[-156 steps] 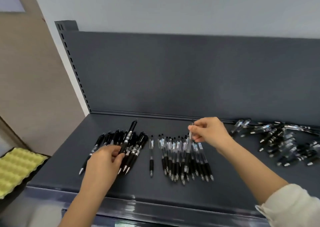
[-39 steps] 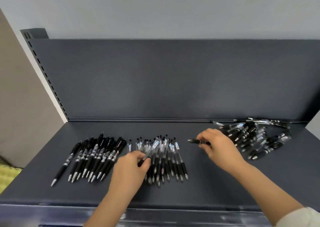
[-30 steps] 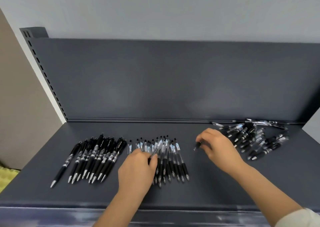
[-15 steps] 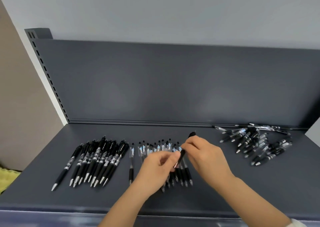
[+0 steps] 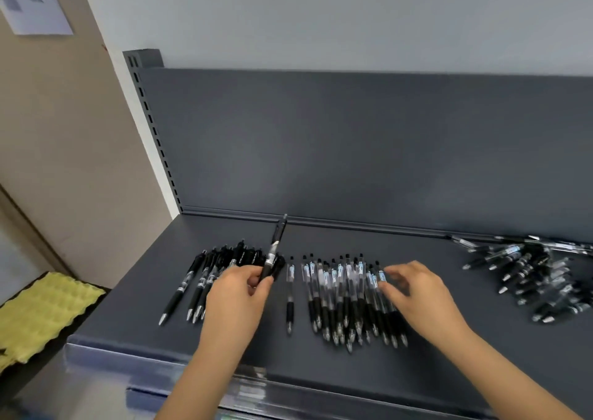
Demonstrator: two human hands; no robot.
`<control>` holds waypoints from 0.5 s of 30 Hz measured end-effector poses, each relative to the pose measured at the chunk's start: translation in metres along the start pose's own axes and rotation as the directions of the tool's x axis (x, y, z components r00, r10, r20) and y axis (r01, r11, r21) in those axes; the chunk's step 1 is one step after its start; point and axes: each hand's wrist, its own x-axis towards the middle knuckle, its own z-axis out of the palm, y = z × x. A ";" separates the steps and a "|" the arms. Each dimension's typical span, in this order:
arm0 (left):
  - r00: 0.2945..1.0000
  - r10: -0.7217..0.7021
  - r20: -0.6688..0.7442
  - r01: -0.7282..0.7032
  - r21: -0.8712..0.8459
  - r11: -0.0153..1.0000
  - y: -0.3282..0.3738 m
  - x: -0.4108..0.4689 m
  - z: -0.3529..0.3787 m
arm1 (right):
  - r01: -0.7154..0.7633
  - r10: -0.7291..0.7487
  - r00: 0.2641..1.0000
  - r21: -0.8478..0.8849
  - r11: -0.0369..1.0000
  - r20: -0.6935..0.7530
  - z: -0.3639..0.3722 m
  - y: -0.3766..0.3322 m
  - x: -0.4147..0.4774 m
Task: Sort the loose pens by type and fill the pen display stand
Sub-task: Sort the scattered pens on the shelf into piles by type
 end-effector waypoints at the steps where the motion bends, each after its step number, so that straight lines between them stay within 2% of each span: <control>1: 1.000 -0.015 -0.027 0.016 0.036 0.999 -0.009 0.001 -0.003 | -0.028 0.028 0.999 -0.013 1.000 0.024 0.003 0.001 -0.001; 6: 0.997 -0.050 -0.054 0.059 0.173 0.983 -0.032 0.000 -0.010 | -0.075 0.079 0.991 -0.038 0.996 0.110 0.012 0.002 -0.003; 15: 0.998 0.037 -0.051 -0.022 0.273 0.962 -0.038 -0.003 -0.006 | -0.073 0.075 0.993 -0.017 0.997 0.096 0.014 0.003 -0.003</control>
